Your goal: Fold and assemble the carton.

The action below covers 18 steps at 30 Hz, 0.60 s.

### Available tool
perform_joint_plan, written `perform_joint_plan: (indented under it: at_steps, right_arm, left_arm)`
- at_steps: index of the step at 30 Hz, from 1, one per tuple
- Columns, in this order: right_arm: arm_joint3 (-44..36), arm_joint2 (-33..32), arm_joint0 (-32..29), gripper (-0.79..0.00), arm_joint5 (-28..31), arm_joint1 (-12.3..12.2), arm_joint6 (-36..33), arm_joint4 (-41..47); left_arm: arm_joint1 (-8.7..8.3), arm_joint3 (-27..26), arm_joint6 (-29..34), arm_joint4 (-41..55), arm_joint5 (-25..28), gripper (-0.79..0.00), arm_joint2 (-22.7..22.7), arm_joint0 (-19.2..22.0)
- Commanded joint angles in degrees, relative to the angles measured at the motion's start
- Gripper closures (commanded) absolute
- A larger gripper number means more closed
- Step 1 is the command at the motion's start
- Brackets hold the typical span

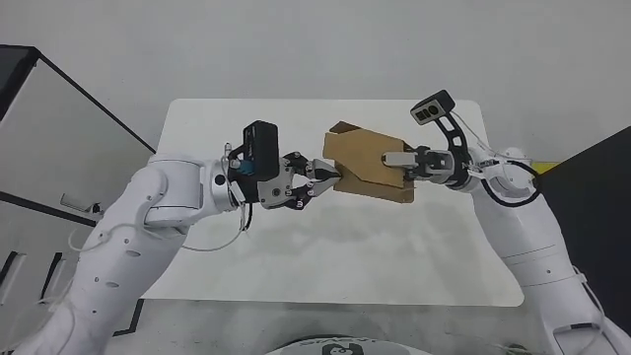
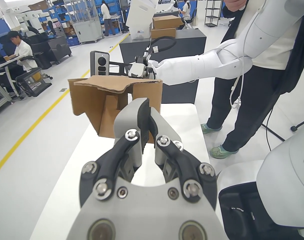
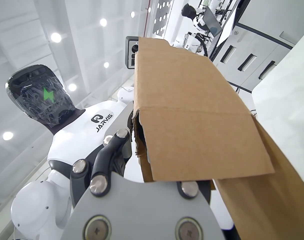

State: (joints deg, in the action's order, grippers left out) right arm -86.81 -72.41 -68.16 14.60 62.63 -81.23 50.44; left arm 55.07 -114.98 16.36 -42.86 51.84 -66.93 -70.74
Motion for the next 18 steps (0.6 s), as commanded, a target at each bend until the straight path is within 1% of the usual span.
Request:
perform_joint_plan:
  at_steps: [1,10,18]
  right_arm:
    - [-0.16,-0.04,-0.07,0.0,0.03,-0.03,0.05,-0.59]
    - [-1.21,0.09,-0.32,0.0,-0.47,-0.21,0.33,-4.34]
    - [-1.78,-0.35,-0.87,0.0,-0.7,-0.3,0.62,-3.77]
  left_arm:
    - [0.03,0.07,0.27,0.36,0.18,0.0,0.35,0.23]
    - [0.08,0.41,1.89,1.01,0.92,0.0,1.54,0.96]
    - [-0.16,0.51,2.0,1.04,0.26,0.0,0.04,0.33]
